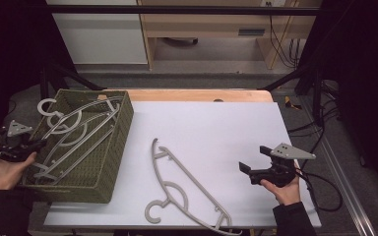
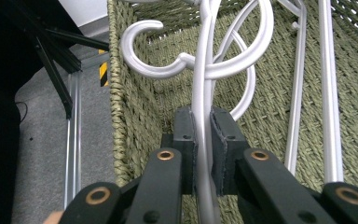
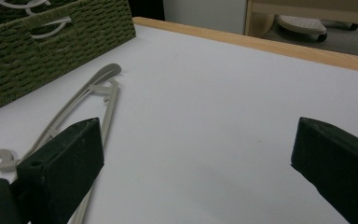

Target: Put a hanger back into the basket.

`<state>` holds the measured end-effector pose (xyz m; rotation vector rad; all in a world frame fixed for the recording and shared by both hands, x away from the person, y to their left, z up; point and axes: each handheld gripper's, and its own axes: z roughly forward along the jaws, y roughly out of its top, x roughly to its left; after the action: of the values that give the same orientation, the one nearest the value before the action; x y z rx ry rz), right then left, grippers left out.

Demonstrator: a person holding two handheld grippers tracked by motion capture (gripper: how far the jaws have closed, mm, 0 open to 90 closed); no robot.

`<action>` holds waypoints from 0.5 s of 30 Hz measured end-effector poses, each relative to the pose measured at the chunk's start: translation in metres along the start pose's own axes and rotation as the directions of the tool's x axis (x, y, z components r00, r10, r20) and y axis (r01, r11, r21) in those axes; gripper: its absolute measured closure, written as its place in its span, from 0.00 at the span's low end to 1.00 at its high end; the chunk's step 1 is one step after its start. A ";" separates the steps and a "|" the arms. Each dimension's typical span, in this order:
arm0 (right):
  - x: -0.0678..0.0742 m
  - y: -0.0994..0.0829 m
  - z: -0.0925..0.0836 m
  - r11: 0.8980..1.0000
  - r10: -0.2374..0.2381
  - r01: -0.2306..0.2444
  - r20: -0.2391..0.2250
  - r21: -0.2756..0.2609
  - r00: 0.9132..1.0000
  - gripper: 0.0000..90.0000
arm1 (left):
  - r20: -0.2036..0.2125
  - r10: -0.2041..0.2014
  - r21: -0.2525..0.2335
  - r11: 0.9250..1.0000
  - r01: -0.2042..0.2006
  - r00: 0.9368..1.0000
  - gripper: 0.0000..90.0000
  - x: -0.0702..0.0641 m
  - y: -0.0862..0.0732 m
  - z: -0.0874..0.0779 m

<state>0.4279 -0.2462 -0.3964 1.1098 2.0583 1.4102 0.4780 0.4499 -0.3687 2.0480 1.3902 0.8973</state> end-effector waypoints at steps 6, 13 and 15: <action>0.001 0.000 0.000 1.000 0.004 -0.004 -0.001 -0.004 1.000 0.03 | -0.011 0.068 0.073 0.995 -0.067 0.998 0.90 -0.007 0.002 0.009; 0.001 0.000 0.000 1.000 0.002 -0.002 -0.002 -0.003 1.000 0.03 | 0.016 0.088 0.144 0.985 -0.090 0.996 0.89 -0.011 0.002 0.021; 0.001 0.000 0.000 1.000 -0.002 0.002 -0.003 0.001 1.000 0.03 | 0.037 0.082 0.126 0.988 -0.086 0.996 0.86 -0.010 0.003 0.019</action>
<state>0.4275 -0.2451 -0.3964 1.1065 2.0618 1.4115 0.4915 0.4386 -0.3818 2.2212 1.3847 0.8253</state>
